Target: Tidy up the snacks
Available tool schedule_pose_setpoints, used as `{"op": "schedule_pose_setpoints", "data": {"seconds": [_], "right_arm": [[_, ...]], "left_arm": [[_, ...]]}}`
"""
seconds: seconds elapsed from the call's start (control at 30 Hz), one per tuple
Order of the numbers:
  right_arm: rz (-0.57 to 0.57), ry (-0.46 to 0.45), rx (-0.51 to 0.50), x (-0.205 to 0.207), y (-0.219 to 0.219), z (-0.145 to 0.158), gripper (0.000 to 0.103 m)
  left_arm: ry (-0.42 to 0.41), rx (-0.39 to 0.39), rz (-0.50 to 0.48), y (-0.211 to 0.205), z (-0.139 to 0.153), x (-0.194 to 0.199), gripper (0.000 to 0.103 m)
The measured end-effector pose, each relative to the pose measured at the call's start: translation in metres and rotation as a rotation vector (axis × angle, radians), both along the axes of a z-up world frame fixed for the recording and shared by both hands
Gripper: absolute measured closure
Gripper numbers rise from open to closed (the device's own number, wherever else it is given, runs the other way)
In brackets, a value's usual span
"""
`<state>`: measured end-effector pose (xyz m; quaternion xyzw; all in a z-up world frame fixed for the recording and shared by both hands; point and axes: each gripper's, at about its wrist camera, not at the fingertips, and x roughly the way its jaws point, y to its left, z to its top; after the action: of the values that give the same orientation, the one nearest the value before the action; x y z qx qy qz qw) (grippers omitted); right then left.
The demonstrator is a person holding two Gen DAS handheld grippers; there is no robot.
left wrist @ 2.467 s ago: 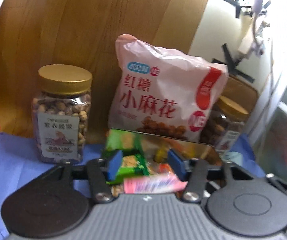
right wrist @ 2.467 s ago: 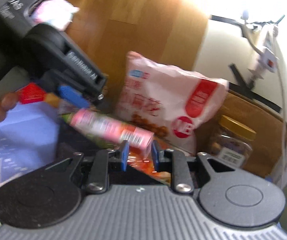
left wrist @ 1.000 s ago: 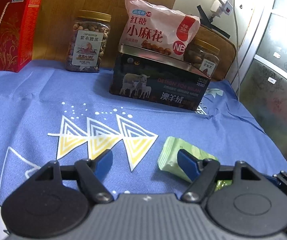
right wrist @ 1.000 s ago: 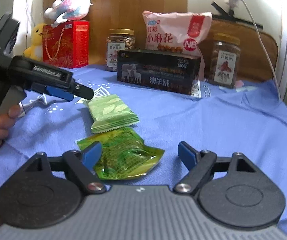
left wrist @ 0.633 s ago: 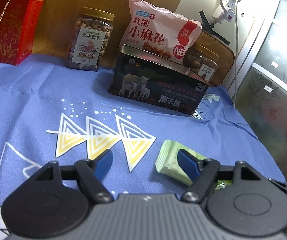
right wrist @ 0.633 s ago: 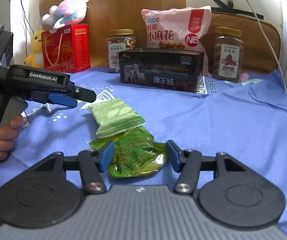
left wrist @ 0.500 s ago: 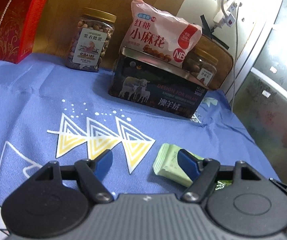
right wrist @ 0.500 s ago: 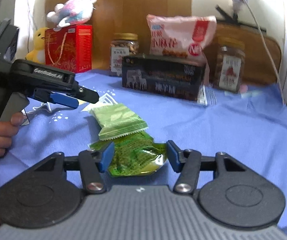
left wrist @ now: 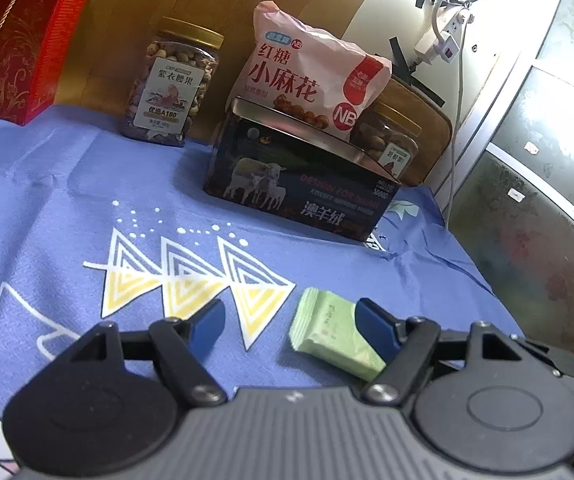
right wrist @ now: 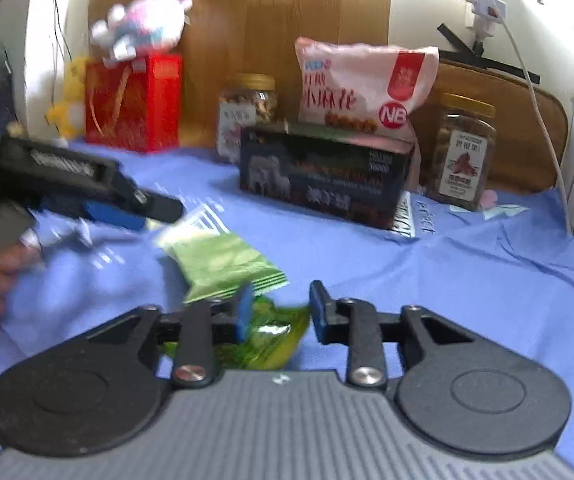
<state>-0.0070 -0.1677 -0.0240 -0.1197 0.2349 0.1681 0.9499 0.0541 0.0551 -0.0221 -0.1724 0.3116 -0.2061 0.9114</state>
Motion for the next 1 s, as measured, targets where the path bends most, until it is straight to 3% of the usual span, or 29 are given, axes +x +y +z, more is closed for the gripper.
{"op": "schedule_pose_setpoints", "data": {"seconds": [0.1,0.17,0.23,0.37,0.43,0.63,0.77,1.0], "right_arm": [[0.05,-0.014,-0.014,-0.004,-0.001,0.004,0.053],[0.111,-0.028,0.014,-0.01,0.0,0.01,0.028],[0.159,-0.042,0.0,-0.014,0.006,0.011,0.018],[0.189,0.01,-0.071,-0.003,0.025,-0.002,0.018],[0.178,0.045,-0.076,0.007,0.03,-0.008,0.018],[0.164,0.152,0.054,0.028,0.022,-0.01,0.022],[0.179,0.146,0.069,0.024,0.024,-0.01,0.036],[0.189,0.054,0.007,0.013,0.033,-0.008,0.037]], "left_arm": [[0.01,-0.006,0.008,0.002,-0.001,0.001,0.027],[0.015,-0.008,0.01,0.002,-0.002,0.002,0.027],[0.017,-0.007,0.006,0.001,-0.002,0.002,0.027],[0.02,-0.008,0.003,0.001,-0.002,0.003,0.014],[0.019,-0.011,0.002,0.002,-0.002,0.003,0.014],[0.039,-0.014,-0.015,-0.001,-0.003,0.007,0.012],[0.044,-0.02,-0.024,-0.003,-0.004,0.009,0.008],[0.047,-0.033,-0.029,-0.002,-0.004,0.009,0.008]]}}
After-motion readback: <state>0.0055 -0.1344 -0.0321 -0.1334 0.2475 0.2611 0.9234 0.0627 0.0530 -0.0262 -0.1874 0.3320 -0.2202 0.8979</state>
